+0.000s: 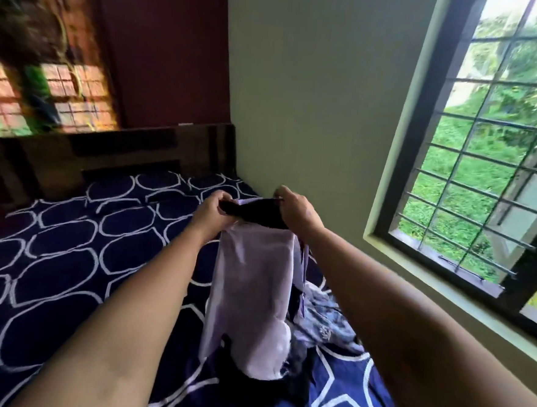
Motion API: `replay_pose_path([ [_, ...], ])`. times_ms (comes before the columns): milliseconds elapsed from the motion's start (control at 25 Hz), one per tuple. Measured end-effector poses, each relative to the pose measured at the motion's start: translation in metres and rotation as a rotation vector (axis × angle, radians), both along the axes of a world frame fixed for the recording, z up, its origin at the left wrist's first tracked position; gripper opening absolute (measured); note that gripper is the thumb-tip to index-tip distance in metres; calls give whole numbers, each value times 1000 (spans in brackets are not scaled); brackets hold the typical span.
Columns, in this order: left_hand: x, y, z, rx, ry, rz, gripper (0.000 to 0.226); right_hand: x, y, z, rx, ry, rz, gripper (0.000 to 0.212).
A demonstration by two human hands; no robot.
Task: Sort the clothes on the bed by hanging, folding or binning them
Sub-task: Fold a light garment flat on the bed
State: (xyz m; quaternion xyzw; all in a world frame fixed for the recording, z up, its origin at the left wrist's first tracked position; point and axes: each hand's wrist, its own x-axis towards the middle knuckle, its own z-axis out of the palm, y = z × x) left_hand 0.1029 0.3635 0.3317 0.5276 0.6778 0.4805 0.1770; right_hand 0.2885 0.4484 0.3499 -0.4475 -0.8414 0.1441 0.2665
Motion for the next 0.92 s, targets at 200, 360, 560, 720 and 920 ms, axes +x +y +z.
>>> replay_pose_path([
  [200, -12, -46, 17, 146, 230, 151, 28, 7, -50, 29, 124, 12, -19, 24],
  [360, -19, -97, 23, 126, 127, 379, 18, 14, -81, 57, 182, 7, -1, 21],
  [560, -9, -160, 41, 18, 128, 524, 23, 23, -122, 91, 311, -43, 127, 21],
  [720, 15, -216, 47, -58, 195, 605, 19, 43, -162, 108, 451, -72, 222, 20],
  [920, 68, -278, 45, -33, 250, 746, 24, 85, -207, 110, 495, -70, 283, 17],
])
